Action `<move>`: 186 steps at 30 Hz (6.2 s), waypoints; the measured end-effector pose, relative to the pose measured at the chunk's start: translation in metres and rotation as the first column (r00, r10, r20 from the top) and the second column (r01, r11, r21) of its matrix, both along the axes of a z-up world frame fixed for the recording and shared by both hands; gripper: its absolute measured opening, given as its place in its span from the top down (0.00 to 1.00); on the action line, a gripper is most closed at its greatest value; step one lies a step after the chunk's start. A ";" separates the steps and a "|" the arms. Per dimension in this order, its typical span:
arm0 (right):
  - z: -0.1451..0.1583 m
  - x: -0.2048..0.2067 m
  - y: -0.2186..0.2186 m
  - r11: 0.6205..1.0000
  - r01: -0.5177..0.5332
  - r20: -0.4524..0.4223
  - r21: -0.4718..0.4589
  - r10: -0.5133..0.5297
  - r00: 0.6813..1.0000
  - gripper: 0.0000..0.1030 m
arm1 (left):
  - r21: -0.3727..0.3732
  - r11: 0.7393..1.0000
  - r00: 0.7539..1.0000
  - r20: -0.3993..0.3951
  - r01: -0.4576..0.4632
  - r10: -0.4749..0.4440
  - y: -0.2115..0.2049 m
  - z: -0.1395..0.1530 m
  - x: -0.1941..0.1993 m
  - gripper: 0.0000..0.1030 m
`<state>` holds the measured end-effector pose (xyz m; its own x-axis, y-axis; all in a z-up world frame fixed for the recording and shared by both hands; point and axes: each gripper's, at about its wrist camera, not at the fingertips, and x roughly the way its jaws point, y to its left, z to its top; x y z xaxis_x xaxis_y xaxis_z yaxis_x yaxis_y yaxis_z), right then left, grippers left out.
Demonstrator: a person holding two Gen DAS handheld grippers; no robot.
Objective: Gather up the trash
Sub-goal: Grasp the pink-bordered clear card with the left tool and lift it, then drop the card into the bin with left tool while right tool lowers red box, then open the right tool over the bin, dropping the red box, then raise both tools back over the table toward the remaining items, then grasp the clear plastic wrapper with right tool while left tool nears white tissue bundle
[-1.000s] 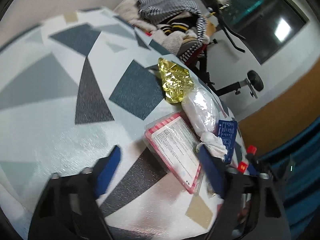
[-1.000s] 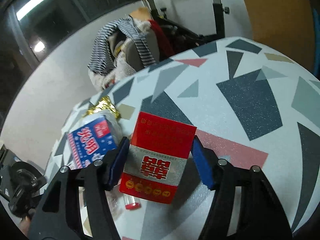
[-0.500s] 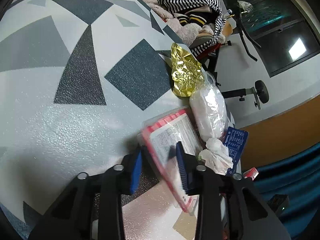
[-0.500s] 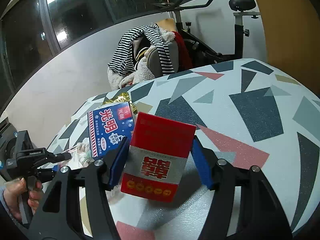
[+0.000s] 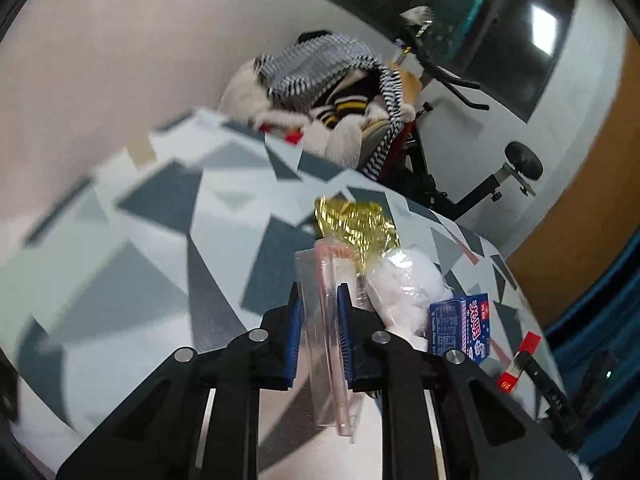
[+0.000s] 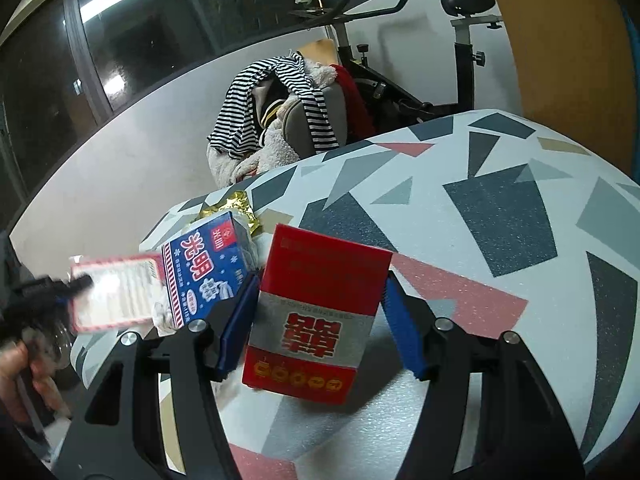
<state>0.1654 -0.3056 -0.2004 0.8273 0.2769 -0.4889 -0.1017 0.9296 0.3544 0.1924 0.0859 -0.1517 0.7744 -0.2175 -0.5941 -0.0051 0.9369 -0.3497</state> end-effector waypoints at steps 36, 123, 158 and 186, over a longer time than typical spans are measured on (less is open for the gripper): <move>0.038 -0.112 0.054 0.980 -0.127 0.050 -0.151 0.136 0.990 0.39 | 0.116 0.930 0.936 0.024 0.348 -0.352 -0.039 0.051 -0.147 0.85; -0.123 -0.154 0.143 0.858 -0.447 -0.483 -0.252 0.289 0.827 0.06 | 0.151 0.974 0.975 0.121 0.169 -0.188 -0.014 -0.060 -0.197 0.07; -0.027 -0.111 0.103 0.916 -0.207 -0.176 -0.345 0.154 0.972 0.06 | 0.228 0.953 0.960 0.145 0.201 -0.238 -0.032 -0.021 -0.159 0.06; -0.027 -0.016 0.133 0.924 -0.281 -0.284 -0.260 0.205 0.937 0.74 | 0.160 0.935 0.949 -0.032 0.315 -0.314 -0.064 -0.023 -0.063 0.28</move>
<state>0.1498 -0.1725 -0.2276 0.5945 0.2677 -0.7582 -0.2827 0.9523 0.1145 0.1296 0.0216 -0.1751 0.6784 -0.3509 -0.6455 0.2977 0.9345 -0.1951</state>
